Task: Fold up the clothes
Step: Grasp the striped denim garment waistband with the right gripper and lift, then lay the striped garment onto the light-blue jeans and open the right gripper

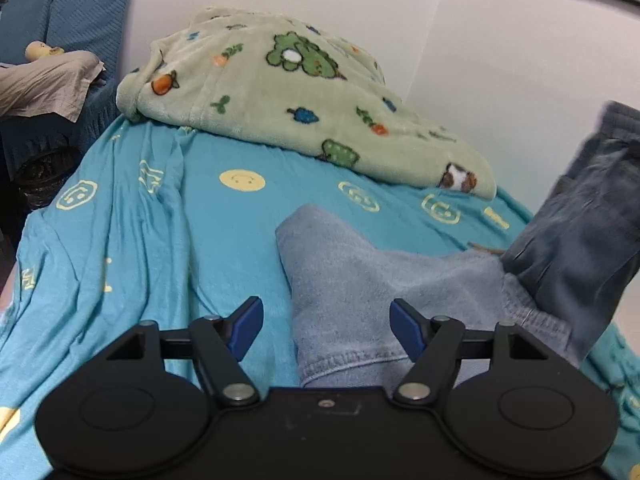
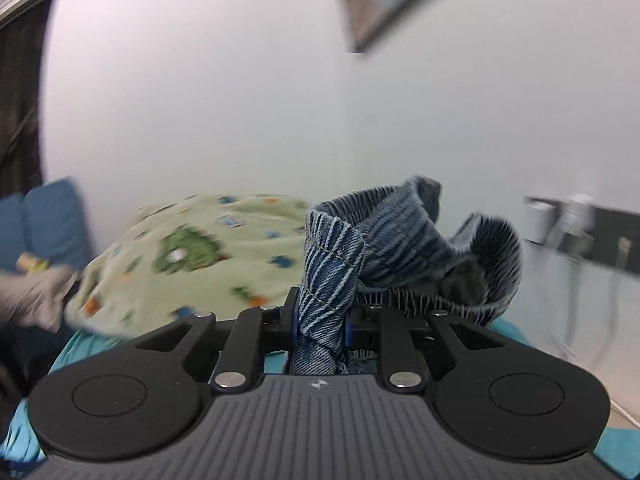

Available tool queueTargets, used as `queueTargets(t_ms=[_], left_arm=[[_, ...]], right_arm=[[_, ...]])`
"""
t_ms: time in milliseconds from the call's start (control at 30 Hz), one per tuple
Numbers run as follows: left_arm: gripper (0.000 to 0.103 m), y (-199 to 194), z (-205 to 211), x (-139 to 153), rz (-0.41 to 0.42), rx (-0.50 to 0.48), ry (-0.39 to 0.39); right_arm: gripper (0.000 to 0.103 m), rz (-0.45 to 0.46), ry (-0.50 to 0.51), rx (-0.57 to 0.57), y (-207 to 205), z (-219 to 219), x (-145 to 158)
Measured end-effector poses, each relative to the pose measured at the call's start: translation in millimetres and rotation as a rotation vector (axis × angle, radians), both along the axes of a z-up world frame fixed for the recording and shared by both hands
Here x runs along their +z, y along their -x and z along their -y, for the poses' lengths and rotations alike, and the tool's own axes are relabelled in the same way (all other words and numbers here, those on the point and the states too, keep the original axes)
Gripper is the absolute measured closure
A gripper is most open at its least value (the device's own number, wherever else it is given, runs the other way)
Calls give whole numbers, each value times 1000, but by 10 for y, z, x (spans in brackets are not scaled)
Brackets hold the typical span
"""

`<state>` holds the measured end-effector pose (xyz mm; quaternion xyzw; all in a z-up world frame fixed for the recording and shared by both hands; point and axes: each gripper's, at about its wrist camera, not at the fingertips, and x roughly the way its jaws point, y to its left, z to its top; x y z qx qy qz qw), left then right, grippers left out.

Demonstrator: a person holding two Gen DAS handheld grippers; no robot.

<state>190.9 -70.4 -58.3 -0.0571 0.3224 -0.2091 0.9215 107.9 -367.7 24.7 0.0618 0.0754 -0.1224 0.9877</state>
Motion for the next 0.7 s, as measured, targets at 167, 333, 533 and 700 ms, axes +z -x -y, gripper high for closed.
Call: queueTargets(t_ms=[167, 333, 533, 700], left_arm=[[36, 0, -159, 120, 9, 19, 32], [36, -28, -292, 175, 9, 42, 66], [36, -91, -432, 206, 0, 60, 146], [36, -97, -447, 238, 15, 43, 194]], right_arm=[[83, -89, 102, 159, -253, -686, -326], [83, -225, 192, 314, -362, -1240, -831], [82, -346, 307, 434, -260, -1610, -1273], [80, -342, 268, 447, -240, -1592, -1273]])
